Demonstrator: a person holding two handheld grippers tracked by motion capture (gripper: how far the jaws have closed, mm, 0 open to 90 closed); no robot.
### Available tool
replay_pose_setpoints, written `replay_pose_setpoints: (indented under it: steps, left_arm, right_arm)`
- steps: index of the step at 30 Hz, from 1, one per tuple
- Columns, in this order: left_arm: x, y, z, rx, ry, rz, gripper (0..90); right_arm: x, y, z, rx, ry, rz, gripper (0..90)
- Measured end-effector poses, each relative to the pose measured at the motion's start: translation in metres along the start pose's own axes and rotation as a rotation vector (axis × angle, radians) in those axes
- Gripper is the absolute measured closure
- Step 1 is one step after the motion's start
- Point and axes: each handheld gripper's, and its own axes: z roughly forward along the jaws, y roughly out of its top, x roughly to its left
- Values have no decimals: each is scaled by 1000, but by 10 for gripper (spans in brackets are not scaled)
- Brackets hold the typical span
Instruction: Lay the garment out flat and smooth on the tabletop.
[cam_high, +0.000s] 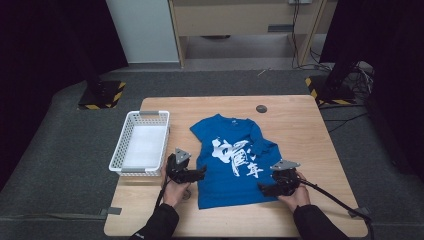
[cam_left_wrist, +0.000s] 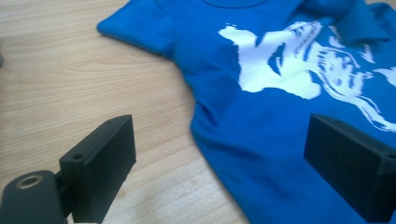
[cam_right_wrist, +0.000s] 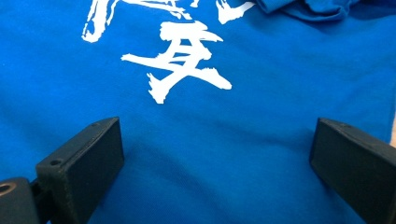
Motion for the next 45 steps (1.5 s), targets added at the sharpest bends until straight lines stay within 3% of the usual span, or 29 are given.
replay_pose_setpoints:
  steps: [5,7,9,11,13,16,20,23,29,32,45]
  left_arm:
    - [2,10,0,-18,1,-5,80]
    - [2,11,1,-47,-2,-13,89]
    - [3,15,3,-23,-2,-11,86]
    - [4,20,4,-36,1,-15,85]
    - [6,24,4,-70,-5,-35,89]
    - [9,31,5,-56,0,-43,89]
    - [15,35,8,-83,-18,-76,117]
    - [19,38,12,-49,-4,-80,119]
    - [23,46,19,-74,13,-95,140]
    - [24,53,28,-48,24,-84,138]
    - [33,78,51,-99,64,-129,175]
  right_arm:
    - [4,-3,-4,8,-3,4,28]
    - [4,-5,-5,12,-1,5,25]
    - [5,-6,-7,18,3,1,19]
    - [6,-7,-8,26,9,-6,6]
    - [7,-8,-9,29,13,-13,6]
    - [8,-8,-10,30,14,-13,6]
    - [9,-9,-10,33,11,-12,6]
    - [9,-9,-11,41,14,-15,6]
    - [10,-9,-12,48,20,-21,6]
    - [11,-10,-13,50,20,-23,6]
    - [11,-10,-14,57,23,-25,6]
